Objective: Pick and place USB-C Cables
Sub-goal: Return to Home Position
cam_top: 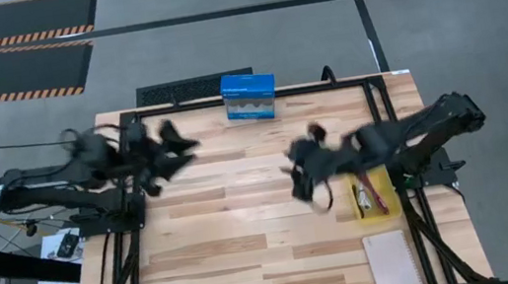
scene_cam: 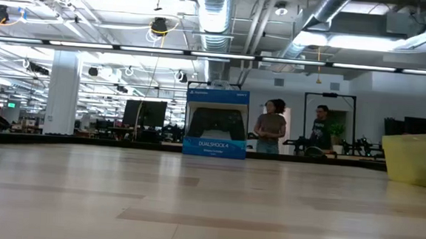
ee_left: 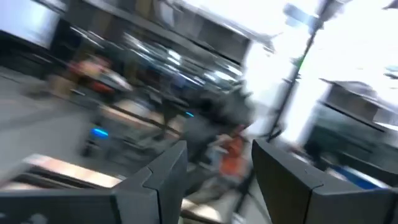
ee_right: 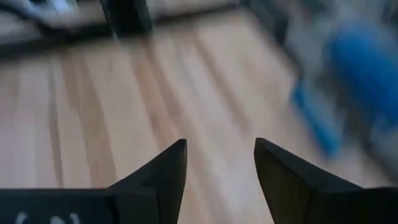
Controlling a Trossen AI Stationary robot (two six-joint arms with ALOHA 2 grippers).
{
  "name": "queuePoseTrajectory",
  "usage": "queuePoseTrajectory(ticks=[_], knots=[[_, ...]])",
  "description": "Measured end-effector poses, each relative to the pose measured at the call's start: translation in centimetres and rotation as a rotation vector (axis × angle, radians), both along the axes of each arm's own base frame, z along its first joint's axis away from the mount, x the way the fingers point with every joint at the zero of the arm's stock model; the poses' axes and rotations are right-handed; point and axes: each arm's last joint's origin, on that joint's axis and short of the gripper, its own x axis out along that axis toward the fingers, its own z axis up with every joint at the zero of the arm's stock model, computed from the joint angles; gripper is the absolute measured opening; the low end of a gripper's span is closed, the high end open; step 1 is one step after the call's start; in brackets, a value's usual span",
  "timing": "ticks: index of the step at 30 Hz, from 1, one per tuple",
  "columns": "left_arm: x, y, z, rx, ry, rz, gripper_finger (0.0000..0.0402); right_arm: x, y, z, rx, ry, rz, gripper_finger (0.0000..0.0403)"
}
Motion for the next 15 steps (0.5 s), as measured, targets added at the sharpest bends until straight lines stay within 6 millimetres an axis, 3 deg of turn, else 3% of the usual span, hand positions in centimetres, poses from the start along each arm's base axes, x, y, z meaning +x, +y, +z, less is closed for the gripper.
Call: queuePoseTrajectory(ticks=[3,7,11,15], knots=[[-2.7,0.4,1.0,-0.011,-0.034,0.135,0.0168,-0.1,-1.6,5.8,-0.122,-0.129,0.072,0.0204],[-5.3,0.6,1.0,-0.018,-0.015,0.193,0.0168,-1.8,-3.8,11.2,-0.229,-0.212,0.107,0.0199],[-7.2,0.8,0.3,-0.013,0.056,0.227,0.0168,-6.2,-6.3,15.1,-0.278,-0.263,0.073,0.0196],[-9.9,0.9,0.2,-0.003,0.042,0.256,0.0168,-10.9,-8.6,16.3,-0.245,-0.287,-0.009,0.0193]])
